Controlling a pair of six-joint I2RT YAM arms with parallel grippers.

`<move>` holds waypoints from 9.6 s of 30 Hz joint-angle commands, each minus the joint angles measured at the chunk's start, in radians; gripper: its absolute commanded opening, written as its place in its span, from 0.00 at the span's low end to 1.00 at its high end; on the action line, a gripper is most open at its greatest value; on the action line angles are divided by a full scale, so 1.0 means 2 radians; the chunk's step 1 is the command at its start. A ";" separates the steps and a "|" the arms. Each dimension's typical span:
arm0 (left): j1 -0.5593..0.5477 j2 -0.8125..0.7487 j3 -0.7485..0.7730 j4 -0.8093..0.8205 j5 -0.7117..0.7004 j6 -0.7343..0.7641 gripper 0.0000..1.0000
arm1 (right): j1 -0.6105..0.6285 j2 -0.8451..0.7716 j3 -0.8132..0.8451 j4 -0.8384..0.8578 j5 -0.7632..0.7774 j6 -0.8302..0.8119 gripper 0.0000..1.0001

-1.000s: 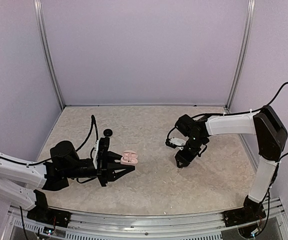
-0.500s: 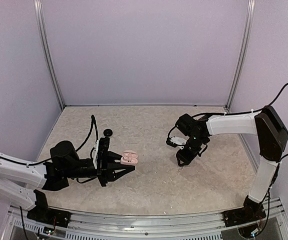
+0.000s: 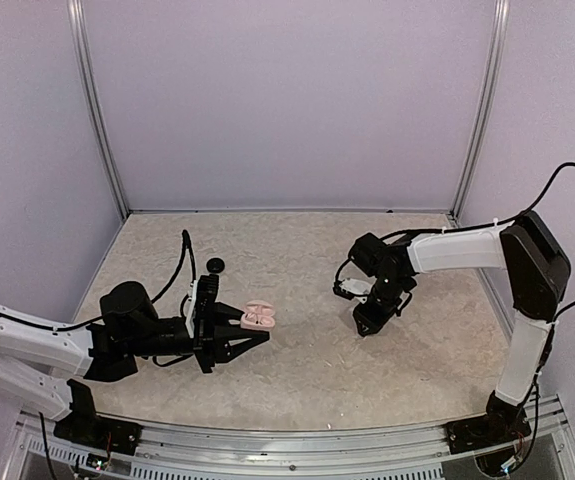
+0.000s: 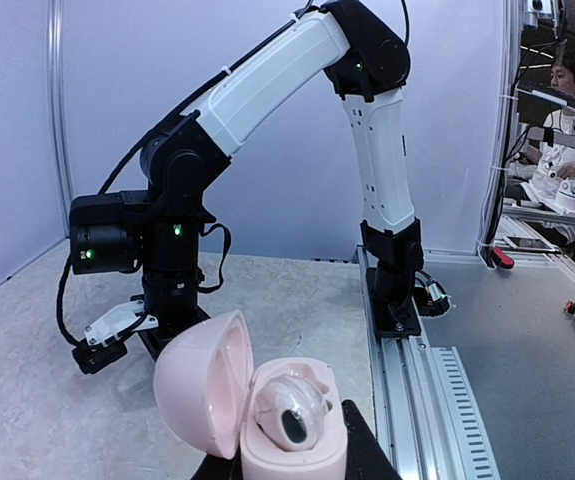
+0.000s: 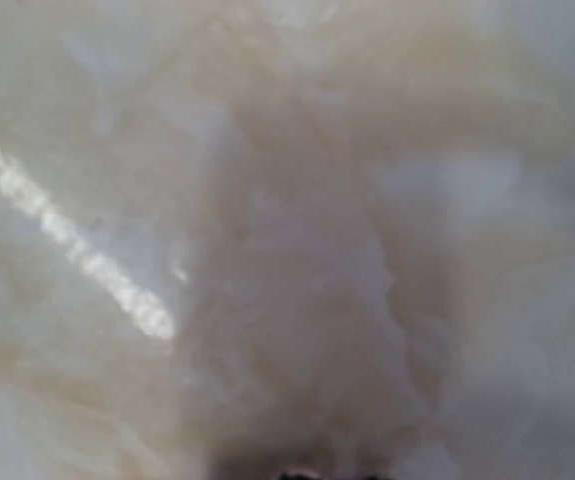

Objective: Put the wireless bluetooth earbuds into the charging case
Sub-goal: Pick up the right earbud from the center of the board, then place the right earbud in the right side groove of the charging case, then adjust the right earbud in the right side groove of the charging case.

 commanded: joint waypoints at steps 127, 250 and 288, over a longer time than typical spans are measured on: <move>0.026 -0.012 0.032 0.054 0.031 -0.058 0.07 | 0.306 -0.311 -0.085 0.466 -0.039 -0.167 0.38; -0.004 -0.015 0.031 0.050 0.021 -0.009 0.07 | 0.307 -0.277 -0.057 0.386 0.028 -0.108 0.10; 0.012 -0.026 0.021 0.054 0.059 -0.013 0.07 | 0.281 -0.329 -0.061 0.387 -0.028 -0.071 0.36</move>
